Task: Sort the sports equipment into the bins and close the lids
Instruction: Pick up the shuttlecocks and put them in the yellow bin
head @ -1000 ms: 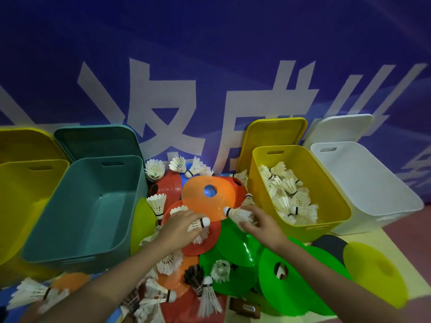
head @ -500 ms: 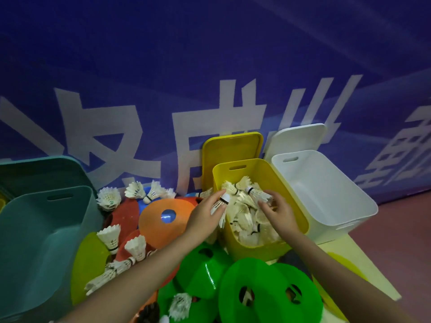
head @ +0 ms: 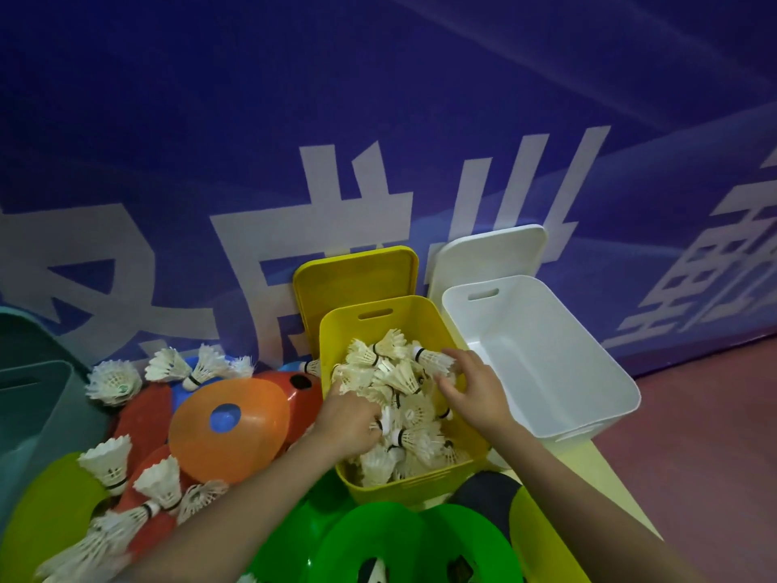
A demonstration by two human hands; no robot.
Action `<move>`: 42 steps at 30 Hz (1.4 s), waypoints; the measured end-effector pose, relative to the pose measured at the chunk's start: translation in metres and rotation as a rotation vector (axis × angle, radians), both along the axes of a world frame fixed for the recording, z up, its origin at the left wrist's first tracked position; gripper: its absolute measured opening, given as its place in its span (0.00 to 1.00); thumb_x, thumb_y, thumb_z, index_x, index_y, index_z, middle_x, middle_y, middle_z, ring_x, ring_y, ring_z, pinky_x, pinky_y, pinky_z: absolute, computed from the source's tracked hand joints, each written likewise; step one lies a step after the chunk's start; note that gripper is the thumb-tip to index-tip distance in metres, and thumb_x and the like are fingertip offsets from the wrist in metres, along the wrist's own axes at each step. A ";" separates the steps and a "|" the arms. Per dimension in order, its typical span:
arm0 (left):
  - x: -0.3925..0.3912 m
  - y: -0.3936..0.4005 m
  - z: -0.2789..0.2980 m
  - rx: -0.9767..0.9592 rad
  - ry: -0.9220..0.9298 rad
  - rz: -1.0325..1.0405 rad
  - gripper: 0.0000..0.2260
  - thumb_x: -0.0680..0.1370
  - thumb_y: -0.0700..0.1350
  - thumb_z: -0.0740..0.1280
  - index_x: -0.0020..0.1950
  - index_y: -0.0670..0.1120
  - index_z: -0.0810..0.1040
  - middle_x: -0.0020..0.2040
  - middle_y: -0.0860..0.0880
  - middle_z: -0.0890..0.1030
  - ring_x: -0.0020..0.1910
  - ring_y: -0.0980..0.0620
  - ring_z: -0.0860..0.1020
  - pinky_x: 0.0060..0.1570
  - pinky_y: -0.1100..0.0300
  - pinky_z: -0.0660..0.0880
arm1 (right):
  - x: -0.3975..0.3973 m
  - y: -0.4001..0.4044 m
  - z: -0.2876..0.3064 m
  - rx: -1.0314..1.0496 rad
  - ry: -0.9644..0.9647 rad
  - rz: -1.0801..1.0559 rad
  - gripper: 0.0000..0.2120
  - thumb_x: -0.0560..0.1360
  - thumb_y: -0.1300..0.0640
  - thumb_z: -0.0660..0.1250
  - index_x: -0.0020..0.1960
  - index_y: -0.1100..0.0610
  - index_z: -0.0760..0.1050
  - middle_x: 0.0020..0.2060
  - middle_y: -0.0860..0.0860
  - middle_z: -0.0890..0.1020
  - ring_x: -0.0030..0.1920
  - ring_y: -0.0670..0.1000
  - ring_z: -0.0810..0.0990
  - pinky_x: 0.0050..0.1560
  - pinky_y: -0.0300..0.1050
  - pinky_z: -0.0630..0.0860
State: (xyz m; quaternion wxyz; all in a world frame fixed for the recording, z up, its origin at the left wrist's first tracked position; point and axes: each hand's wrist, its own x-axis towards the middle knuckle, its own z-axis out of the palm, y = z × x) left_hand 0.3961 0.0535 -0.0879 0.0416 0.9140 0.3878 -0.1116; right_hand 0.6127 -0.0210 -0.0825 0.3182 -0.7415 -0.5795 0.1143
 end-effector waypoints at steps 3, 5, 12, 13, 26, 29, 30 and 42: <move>0.005 -0.002 -0.002 0.020 -0.067 0.022 0.13 0.77 0.53 0.59 0.56 0.53 0.79 0.51 0.53 0.81 0.54 0.52 0.77 0.73 0.44 0.51 | 0.007 0.013 -0.005 -0.017 -0.037 0.003 0.23 0.76 0.42 0.62 0.67 0.51 0.71 0.57 0.50 0.78 0.50 0.52 0.79 0.53 0.48 0.74; 0.007 -0.003 -0.005 0.035 -0.246 0.099 0.12 0.78 0.53 0.59 0.55 0.54 0.79 0.53 0.55 0.80 0.56 0.54 0.75 0.73 0.46 0.54 | 0.008 0.023 -0.010 -0.020 -0.155 0.026 0.24 0.76 0.41 0.59 0.67 0.52 0.72 0.56 0.52 0.79 0.51 0.55 0.79 0.51 0.49 0.74; -0.003 0.000 -0.021 0.081 -0.883 0.613 0.17 0.79 0.40 0.61 0.66 0.50 0.73 0.68 0.49 0.68 0.69 0.51 0.63 0.69 0.50 0.64 | -0.001 0.074 -0.011 -0.261 -0.578 0.203 0.21 0.79 0.45 0.56 0.68 0.53 0.67 0.57 0.53 0.78 0.59 0.56 0.75 0.63 0.50 0.65; -0.006 0.001 -0.022 0.007 -0.959 0.727 0.18 0.80 0.39 0.60 0.70 0.49 0.70 0.69 0.48 0.66 0.67 0.52 0.64 0.67 0.52 0.66 | -0.002 0.081 -0.012 -0.286 -0.598 0.209 0.20 0.79 0.47 0.56 0.67 0.54 0.68 0.57 0.54 0.78 0.59 0.56 0.75 0.65 0.50 0.64; -0.010 0.009 -0.038 -0.340 -1.209 0.934 0.21 0.83 0.44 0.53 0.76 0.58 0.59 0.59 0.42 0.77 0.25 0.58 0.68 0.24 0.62 0.66 | -0.008 0.086 -0.035 -0.464 -0.392 0.241 0.22 0.81 0.45 0.53 0.68 0.57 0.68 0.64 0.57 0.71 0.63 0.57 0.71 0.60 0.51 0.72; -0.011 0.010 -0.038 -0.336 -1.202 0.906 0.21 0.83 0.44 0.53 0.75 0.59 0.59 0.63 0.47 0.75 0.31 0.54 0.72 0.29 0.60 0.70 | -0.008 0.074 -0.031 -0.367 -0.375 0.221 0.20 0.80 0.46 0.54 0.66 0.56 0.70 0.62 0.55 0.74 0.61 0.56 0.72 0.58 0.50 0.72; -0.011 0.010 -0.038 -0.331 -1.196 0.900 0.21 0.84 0.44 0.53 0.76 0.59 0.59 0.65 0.47 0.74 0.32 0.57 0.72 0.30 0.63 0.70 | -0.009 0.069 -0.029 -0.336 -0.377 0.214 0.19 0.80 0.46 0.54 0.66 0.55 0.70 0.62 0.55 0.74 0.61 0.56 0.72 0.58 0.50 0.72; -0.111 -0.011 0.004 -0.313 -0.900 0.608 0.16 0.83 0.48 0.53 0.71 0.51 0.69 0.67 0.51 0.69 0.66 0.52 0.68 0.61 0.62 0.63 | -0.122 0.044 0.037 0.118 0.177 0.293 0.12 0.78 0.57 0.62 0.60 0.55 0.77 0.53 0.49 0.79 0.51 0.45 0.77 0.49 0.44 0.76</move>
